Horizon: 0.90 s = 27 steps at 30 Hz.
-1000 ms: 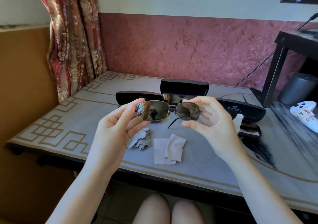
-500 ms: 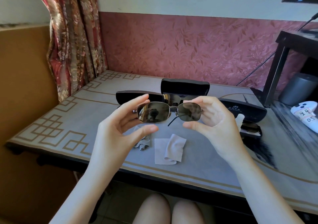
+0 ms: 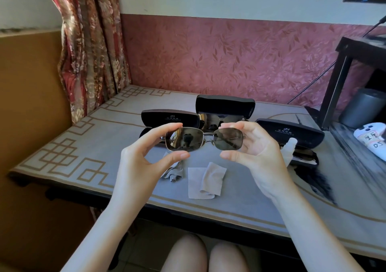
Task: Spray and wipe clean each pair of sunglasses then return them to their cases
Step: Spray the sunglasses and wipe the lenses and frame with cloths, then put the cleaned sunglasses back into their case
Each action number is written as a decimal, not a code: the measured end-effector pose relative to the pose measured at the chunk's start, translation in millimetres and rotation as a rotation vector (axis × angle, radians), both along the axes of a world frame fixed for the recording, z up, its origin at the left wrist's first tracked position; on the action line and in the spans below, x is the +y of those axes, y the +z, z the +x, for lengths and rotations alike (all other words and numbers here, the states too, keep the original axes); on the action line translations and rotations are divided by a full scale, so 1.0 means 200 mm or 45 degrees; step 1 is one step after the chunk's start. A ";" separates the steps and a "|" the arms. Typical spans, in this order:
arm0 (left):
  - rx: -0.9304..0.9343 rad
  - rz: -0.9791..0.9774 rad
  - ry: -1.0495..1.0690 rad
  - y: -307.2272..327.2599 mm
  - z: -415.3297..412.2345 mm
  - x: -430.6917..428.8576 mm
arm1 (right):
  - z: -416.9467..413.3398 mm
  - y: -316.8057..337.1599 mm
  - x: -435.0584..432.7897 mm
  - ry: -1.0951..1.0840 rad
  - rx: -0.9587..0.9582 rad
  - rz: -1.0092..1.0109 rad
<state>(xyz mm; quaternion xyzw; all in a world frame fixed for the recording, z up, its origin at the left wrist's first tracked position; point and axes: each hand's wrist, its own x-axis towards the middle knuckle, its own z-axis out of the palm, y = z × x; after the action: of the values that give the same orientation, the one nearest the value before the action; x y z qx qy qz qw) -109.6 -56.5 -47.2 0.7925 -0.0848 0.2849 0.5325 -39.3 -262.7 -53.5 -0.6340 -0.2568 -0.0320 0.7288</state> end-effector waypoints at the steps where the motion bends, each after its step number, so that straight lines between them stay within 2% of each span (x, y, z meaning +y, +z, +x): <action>1: 0.012 -0.025 -0.016 -0.01 0.00 0.00 | 0.00 0.00 0.00 0.009 0.014 0.012; 7: 0.043 -0.260 -0.083 -0.03 0.01 -0.01 | -0.01 0.00 0.01 0.043 0.018 0.011; 14: 0.104 -0.298 -0.111 -0.06 0.04 0.03 | 0.00 -0.01 0.01 0.019 -0.041 -0.098; 22: 0.114 -0.287 -0.045 -0.08 0.08 0.15 | 0.05 0.04 0.09 0.055 -0.047 -0.500; 27: 0.145 -0.278 -0.003 -0.13 0.14 0.24 | 0.12 0.07 0.24 0.033 -0.165 -0.708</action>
<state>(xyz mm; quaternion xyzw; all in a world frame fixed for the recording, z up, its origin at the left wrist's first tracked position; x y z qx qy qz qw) -80.8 -8.5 -72.6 0.7447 -0.0237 0.2462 0.6199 -14.4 -213.9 -38.5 -0.8029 -0.3097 0.0084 0.5092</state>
